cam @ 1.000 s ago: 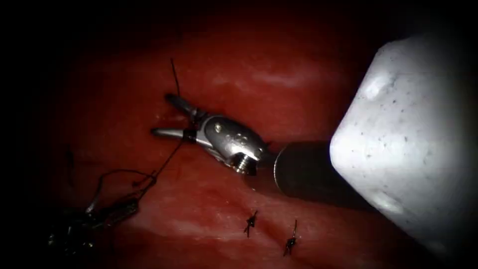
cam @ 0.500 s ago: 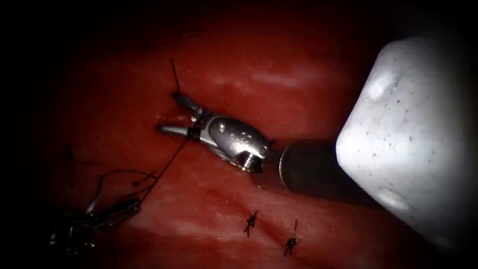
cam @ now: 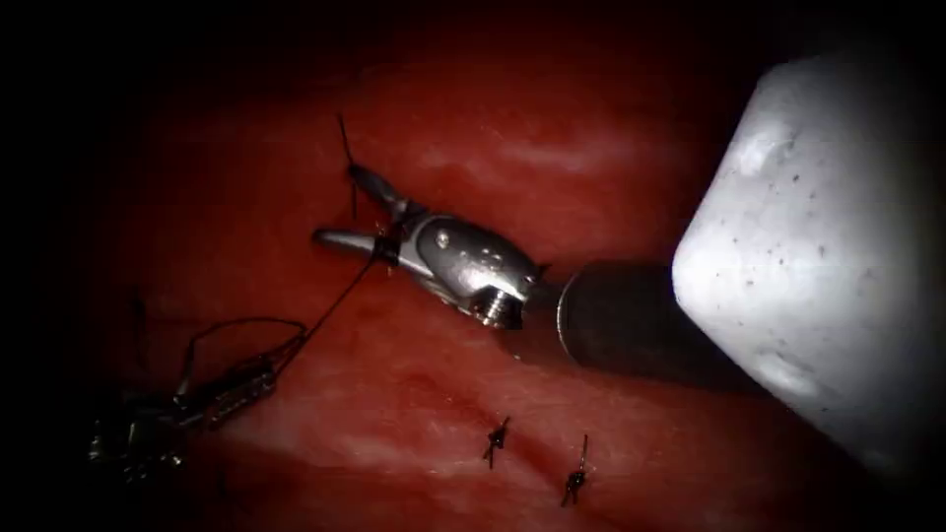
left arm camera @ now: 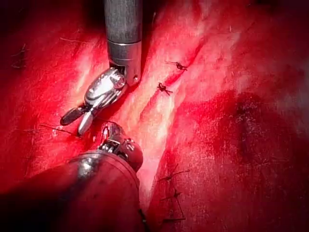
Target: Wound Closure
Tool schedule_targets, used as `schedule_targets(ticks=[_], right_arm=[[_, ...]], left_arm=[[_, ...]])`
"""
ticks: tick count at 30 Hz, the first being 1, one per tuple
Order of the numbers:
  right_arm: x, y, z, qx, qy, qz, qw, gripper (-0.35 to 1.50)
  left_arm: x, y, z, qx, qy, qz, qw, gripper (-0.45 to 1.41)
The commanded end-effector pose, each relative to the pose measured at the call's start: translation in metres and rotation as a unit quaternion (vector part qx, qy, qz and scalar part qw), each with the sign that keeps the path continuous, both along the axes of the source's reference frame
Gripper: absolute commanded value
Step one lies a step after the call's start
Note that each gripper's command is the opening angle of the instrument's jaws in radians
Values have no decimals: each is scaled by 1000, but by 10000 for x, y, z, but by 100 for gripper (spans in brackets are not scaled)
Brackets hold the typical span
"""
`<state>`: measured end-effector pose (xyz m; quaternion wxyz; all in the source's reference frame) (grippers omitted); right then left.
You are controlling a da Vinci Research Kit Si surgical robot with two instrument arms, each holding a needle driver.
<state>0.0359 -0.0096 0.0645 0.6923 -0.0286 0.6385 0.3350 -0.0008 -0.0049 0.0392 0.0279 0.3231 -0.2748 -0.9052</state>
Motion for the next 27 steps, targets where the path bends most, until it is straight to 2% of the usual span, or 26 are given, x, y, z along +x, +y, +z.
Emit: schedule_targets(ticks=[1,17,27], right_arm=[[7,-3,2,3,2,4,1000,69],[17,17,12,36,-3,40,999,66],[35,16,20,87,-13,34,996,61]], left_arm=[[-5,1,6,-1,-1,1,1000,-45],[-3,39,25,0,-7,-7,1000,-45],[2,47,41,-2,-5,-10,1000,-45]])
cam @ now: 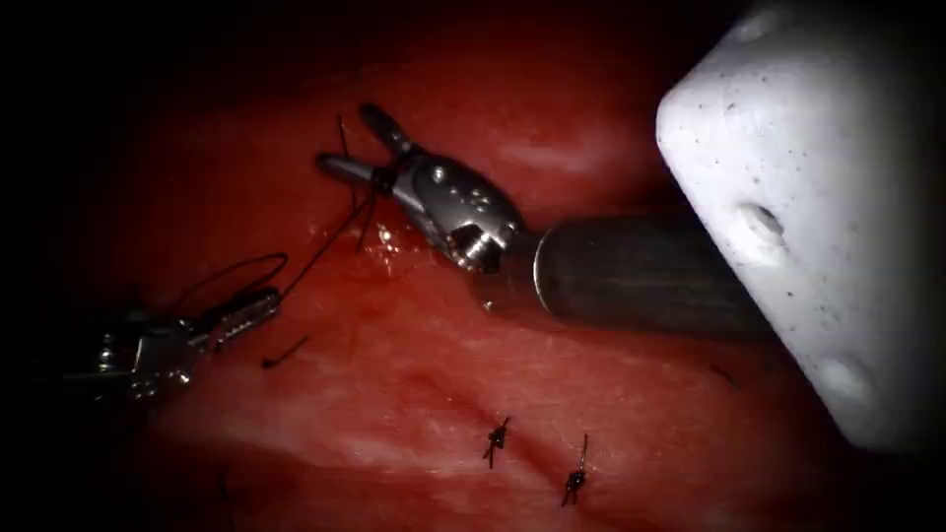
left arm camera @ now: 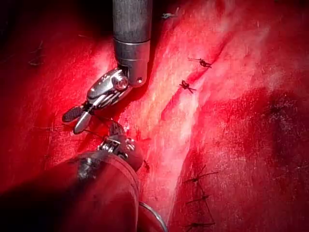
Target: Wound Closure
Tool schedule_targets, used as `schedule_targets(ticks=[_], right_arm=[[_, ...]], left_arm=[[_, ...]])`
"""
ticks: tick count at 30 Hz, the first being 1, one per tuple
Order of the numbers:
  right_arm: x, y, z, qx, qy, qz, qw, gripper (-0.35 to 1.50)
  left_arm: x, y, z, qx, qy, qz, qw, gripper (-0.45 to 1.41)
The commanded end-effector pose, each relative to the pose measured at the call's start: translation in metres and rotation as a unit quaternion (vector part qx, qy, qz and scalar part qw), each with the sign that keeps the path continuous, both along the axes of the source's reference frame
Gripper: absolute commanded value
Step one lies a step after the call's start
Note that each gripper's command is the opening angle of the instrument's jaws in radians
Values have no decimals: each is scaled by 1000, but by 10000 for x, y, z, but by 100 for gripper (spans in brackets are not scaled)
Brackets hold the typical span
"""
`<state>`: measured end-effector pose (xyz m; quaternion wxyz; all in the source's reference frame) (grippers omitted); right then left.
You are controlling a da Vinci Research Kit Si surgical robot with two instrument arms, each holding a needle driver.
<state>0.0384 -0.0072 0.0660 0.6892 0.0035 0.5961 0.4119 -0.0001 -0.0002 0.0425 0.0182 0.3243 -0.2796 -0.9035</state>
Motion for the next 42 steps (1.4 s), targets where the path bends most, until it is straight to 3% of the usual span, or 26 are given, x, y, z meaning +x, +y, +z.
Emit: schedule_targets(ticks=[1,6,7,9,20,23,24,26,27,28,30,34,42], right_arm=[[12,-8,6,1,1,-1,1000,59],[17,-7,6,9,5,3,1000,39],[17,-7,6,11,6,4,1000,25],[17,-9,5,12,5,3,1000,-35],[-3,-14,-16,-16,15,20,1000,-35],[-3,-19,-14,-18,15,19,1000,-35],[-1,-25,-11,-21,14,20,999,-35],[0,-27,-10,-22,14,19,999,-35],[1,-33,-9,-25,16,19,999,-35],[1,-33,-9,-25,16,19,999,-35],[2,-38,-9,-26,15,17,999,-35],[4,-52,-10,-29,15,8,999,-35],[10,-85,-13,-32,8,-14,999,-35]], left_arm=[[-4,0,8,0,1,0,1000,-45],[-1,1,11,0,2,0,1000,-45],[-1,1,11,0,2,0,1000,-45],[0,1,11,-1,2,0,1000,-45],[20,20,24,4,14,-7,1000,-45],[42,56,32,6,19,-20,1000,-45],[63,96,40,6,23,-39,999,-45],[73,114,43,5,22,-48,999,-45],[97,157,53,5,25,-68,997,-45],[97,157,53,5,25,-68,997,-45],[117,196,65,6,27,-84,996,-45],[149,280,107,10,35,-110,993,-45],[157,344,168,10,49,-121,991,-45]])
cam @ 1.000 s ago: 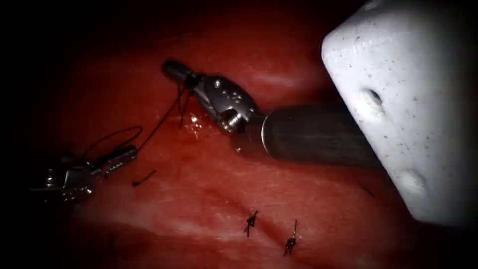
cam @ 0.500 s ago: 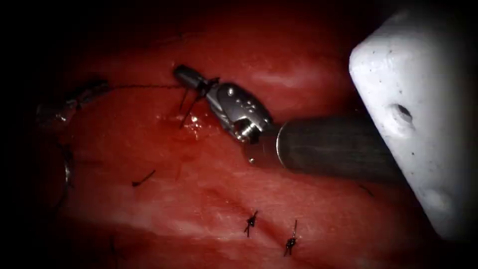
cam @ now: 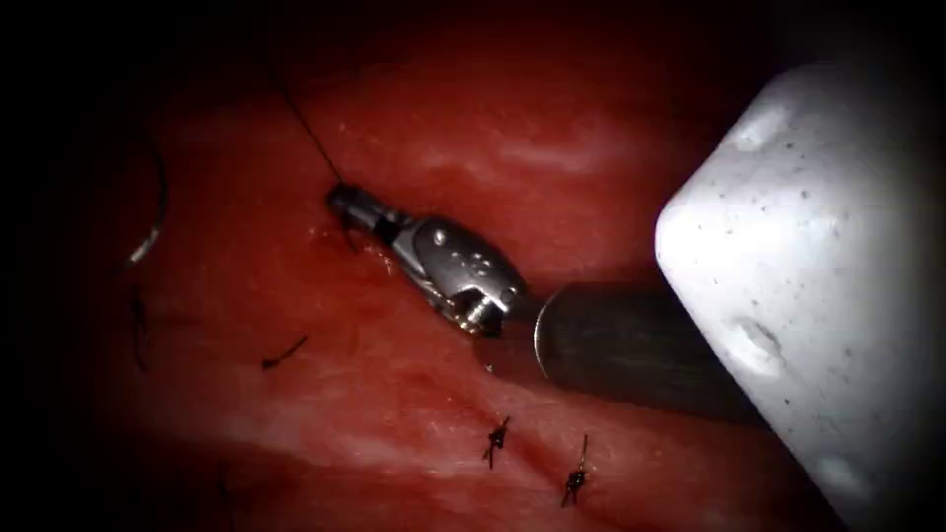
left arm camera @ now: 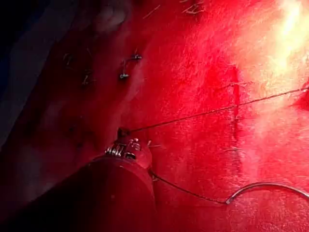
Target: Wound Closure
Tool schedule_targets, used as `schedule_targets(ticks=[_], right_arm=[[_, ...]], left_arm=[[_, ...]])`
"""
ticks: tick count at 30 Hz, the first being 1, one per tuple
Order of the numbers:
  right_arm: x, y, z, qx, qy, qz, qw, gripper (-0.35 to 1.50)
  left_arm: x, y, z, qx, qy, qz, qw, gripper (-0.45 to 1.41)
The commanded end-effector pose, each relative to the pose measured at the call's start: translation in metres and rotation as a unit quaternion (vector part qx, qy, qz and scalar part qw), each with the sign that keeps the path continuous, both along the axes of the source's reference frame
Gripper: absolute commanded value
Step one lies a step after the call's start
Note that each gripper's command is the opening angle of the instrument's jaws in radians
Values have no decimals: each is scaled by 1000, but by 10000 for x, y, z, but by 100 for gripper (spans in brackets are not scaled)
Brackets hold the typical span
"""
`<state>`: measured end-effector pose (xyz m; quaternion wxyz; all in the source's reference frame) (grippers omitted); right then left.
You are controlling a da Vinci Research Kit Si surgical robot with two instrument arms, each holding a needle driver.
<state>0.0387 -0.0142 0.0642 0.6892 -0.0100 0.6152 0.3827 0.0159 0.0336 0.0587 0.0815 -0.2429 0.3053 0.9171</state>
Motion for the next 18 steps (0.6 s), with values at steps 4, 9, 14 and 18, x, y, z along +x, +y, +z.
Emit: schedule_targets(ticks=[4,9,14,18], right_arm=[[7,-35,8,1,-9,-12,1000,-35],[0,-48,15,-5,-15,-22,1000,-35],[-9,-64,13,-2,-18,-31,999,-35],[-8,-71,7,-2,-19,-35,999,-35]], left_arm=[[2,24,28,-3,1,-2,1000,-45],[6,44,44,-1,-1,-5,1000,-45],[7,58,54,-2,-1,-5,1000,-45],[9,62,59,-3,-1,-5,1000,-45]])
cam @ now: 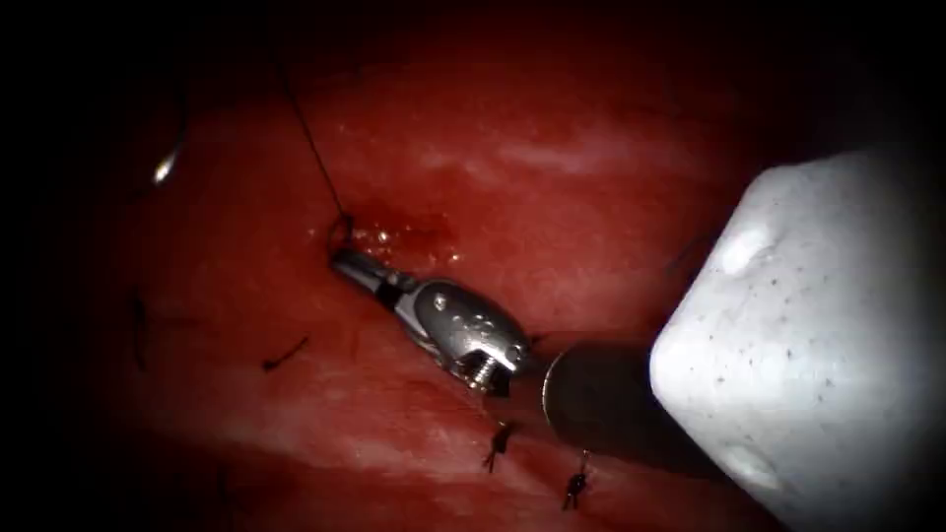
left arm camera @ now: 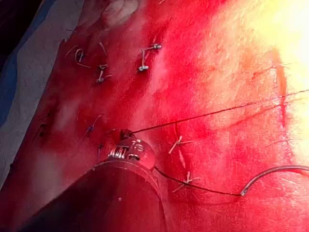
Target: Wound Closure
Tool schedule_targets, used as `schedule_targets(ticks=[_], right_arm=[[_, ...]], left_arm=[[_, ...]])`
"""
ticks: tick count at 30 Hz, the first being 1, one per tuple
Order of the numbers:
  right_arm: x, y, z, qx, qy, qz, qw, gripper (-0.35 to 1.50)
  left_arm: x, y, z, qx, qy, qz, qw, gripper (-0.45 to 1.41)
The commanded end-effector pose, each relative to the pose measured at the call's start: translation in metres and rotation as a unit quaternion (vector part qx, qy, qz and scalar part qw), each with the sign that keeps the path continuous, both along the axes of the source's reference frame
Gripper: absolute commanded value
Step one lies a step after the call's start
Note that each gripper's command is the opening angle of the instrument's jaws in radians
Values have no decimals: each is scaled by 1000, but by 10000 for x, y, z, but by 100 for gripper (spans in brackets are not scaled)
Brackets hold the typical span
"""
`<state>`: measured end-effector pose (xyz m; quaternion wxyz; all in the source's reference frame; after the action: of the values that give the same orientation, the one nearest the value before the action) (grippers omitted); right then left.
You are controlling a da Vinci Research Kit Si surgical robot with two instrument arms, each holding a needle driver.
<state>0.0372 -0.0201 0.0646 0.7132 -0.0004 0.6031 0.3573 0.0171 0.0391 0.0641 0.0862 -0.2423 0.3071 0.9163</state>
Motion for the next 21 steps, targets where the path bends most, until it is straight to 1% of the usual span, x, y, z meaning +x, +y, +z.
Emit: schedule_targets(ticks=[1,5,8,11,21], right_arm=[[7,-14,2,3,-1,-5,1000,-35],[6,-21,2,3,-4,-11,1000,-35],[5,-23,3,3,-5,-12,1000,-35],[4,-26,2,5,-5,-15,1000,-35],[6,-46,-5,11,-7,-27,1000,-35]], left_arm=[[-2,7,6,-2,0,1,1000,-45],[0,13,9,-2,0,1,1000,-45],[2,23,13,0,0,3,1000,-45],[7,36,21,-3,4,-5,1000,-45],[29,72,37,-12,28,-17,999,-45]])
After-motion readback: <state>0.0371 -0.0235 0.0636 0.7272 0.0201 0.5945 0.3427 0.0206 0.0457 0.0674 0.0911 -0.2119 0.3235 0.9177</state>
